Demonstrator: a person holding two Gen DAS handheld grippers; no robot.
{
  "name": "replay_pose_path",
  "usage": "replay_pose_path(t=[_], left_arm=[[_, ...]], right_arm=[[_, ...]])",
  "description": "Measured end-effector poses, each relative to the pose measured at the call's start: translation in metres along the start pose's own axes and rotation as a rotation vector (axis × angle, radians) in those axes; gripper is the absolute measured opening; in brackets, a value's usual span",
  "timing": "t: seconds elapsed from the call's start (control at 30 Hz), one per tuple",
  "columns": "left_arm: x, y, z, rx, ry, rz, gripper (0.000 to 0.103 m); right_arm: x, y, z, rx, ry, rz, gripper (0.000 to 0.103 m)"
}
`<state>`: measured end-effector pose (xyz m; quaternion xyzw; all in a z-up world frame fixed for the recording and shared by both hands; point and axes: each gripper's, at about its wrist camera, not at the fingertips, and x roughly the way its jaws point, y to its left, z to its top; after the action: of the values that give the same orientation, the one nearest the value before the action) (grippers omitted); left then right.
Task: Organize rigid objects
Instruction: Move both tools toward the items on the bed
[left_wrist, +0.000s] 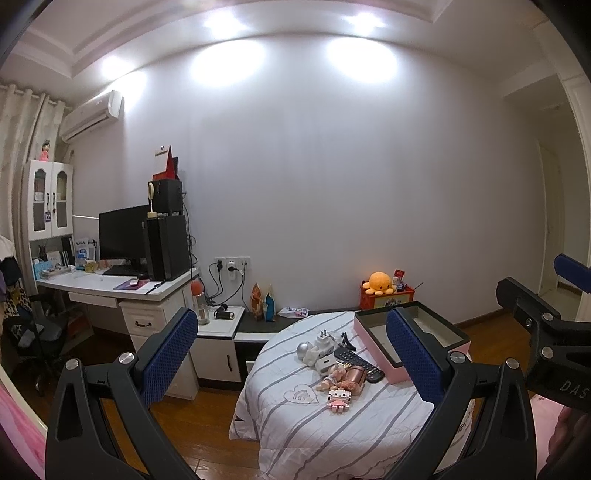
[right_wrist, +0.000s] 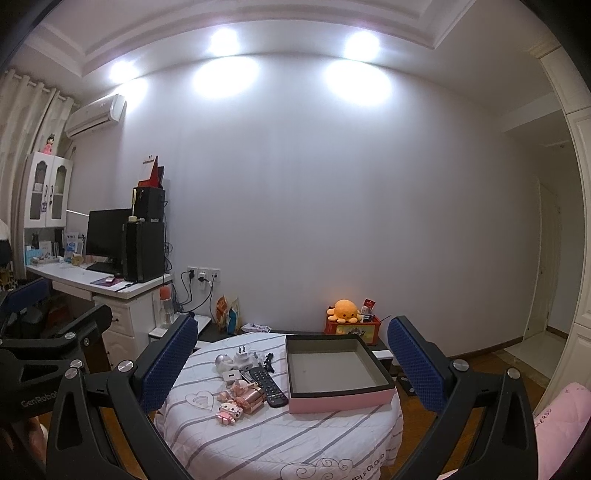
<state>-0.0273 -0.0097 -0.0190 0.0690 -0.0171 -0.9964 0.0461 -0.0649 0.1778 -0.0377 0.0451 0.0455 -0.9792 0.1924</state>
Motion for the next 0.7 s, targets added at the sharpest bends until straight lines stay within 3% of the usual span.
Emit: replay_pose_path(t=[0.37, 0.7], left_arm=[[0.044, -0.006, -0.023, 0.0, 0.061, -0.046, 0.103], [0.128, -0.027, -0.071, 0.04, 0.256, -0.066, 0.103]], right_arm=[[0.038, -0.004, -0.022, 0.0, 0.081, 0.012, 0.103], [0.109, -0.014, -0.07, 0.005, 0.267, 0.026, 0.103]])
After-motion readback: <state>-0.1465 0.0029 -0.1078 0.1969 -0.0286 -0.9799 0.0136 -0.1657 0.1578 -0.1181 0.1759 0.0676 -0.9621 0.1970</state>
